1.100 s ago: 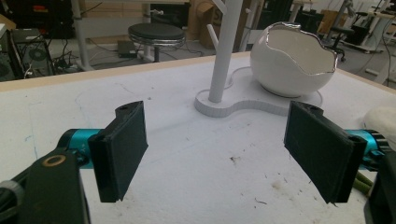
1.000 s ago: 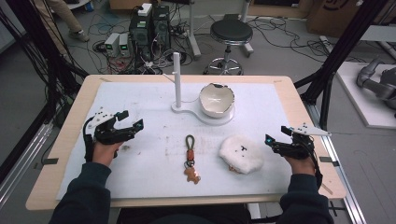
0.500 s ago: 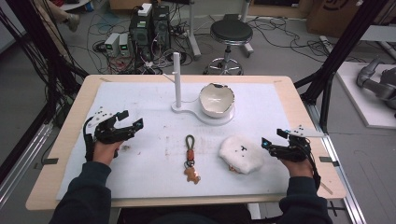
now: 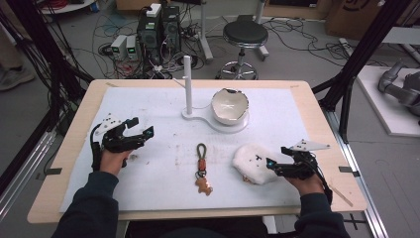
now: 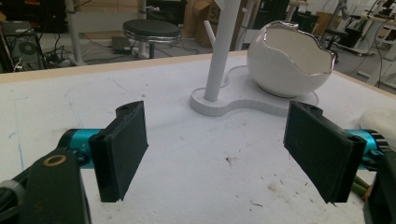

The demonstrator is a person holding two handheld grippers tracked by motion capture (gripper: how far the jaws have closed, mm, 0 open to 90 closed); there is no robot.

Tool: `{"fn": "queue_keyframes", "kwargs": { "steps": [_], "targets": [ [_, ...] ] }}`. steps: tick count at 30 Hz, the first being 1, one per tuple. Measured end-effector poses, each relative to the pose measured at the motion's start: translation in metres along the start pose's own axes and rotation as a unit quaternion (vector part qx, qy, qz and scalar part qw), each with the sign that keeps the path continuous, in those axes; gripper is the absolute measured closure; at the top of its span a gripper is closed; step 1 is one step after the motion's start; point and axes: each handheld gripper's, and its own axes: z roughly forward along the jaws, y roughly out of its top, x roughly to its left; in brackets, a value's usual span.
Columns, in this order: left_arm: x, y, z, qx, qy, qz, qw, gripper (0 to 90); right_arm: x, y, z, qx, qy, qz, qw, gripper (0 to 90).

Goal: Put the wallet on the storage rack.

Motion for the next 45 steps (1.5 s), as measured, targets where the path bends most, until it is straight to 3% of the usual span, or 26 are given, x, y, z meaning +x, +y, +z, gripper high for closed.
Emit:
{"fn": "queue_keyframes", "kwargs": {
  "steps": [4,6,8,9,11,16,19,21,22,23,24,26,32,33,35,38,45],
  "targets": [
    [-0.001,0.001,-0.002,0.002,0.000,0.002,1.0000,21.5,0.004,-0.002,0.011,0.038,0.027,-0.015,0.9988,26.4],
    [-0.001,0.001,-0.003,0.001,0.001,0.003,1.0000,21.5,0.004,-0.003,0.014,0.052,0.028,-0.017,0.9981,26.6],
    [-0.001,0.001,-0.003,0.002,0.002,0.002,1.0000,21.5,0.006,-0.005,0.021,0.082,0.021,-0.028,0.9961,26.6],
    [-0.001,0.001,-0.003,0.003,0.001,0.001,1.0000,21.5,0.006,-0.006,0.024,0.092,0.020,-0.022,0.9953,26.6],
    [-0.002,0.000,-0.002,0.006,0.000,0.004,1.0000,21.5,0.003,-0.008,0.026,0.098,0.028,0.010,0.9948,27.3],
    [-0.002,0.000,-0.002,0.009,-0.002,0.006,0.9999,21.5,0.003,-0.007,0.026,0.106,0.024,0.009,0.9940,30.8],
    [-0.002,0.000,-0.002,0.012,-0.001,0.006,0.9999,21.5,0.002,-0.006,0.024,0.108,0.029,0.011,0.9937,43.0],
    [-0.002,0.000,-0.001,0.013,0.000,0.006,0.9999,21.5,-0.001,-0.006,0.022,0.101,0.033,0.019,0.9942,55.1],
    [-0.003,-0.001,-0.001,0.014,-0.001,0.006,0.9999,21.5,-0.001,-0.006,0.022,0.101,0.033,0.019,0.9942,55.1],
    [-0.003,-0.001,0.000,0.017,-0.001,0.007,0.9998,21.5,-0.005,-0.006,0.020,0.092,0.035,0.027,0.9947,66.1],
    [-0.003,-0.001,0.000,0.017,-0.001,0.007,0.9998,21.5,-0.005,-0.006,0.020,0.092,0.035,0.027,0.9947,66.1],
    [-0.003,-0.001,0.001,0.017,-0.001,0.007,0.9998,21.8,-0.008,-0.004,0.016,0.075,0.045,0.030,0.9958,76.4],
    [-0.005,-0.001,0.002,0.023,-0.010,0.004,0.9997,22.4,-0.004,0.005,0.013,0.032,0.042,0.001,0.9986,79.5],
    [-0.006,-0.001,0.002,0.024,-0.013,0.004,0.9996,23.0,0.000,0.010,0.011,0.002,0.037,-0.016,0.9992,79.8],
    [-0.007,-0.001,0.002,0.023,-0.020,0.001,0.9995,23.3,0.002,0.013,0.010,-0.008,0.034,-0.019,0.9992,80.0],
    [-0.010,-0.001,0.003,0.021,-0.034,-0.005,0.9992,26.3,0.003,0.020,0.006,-0.048,0.030,-0.030,0.9979,80.3],
    [-0.019,0.000,0.008,0.024,-0.064,-0.011,0.9976,28.2,0.003,0.026,-0.003,-0.098,0.035,-0.029,0.9941,80.6]
  ]
}}
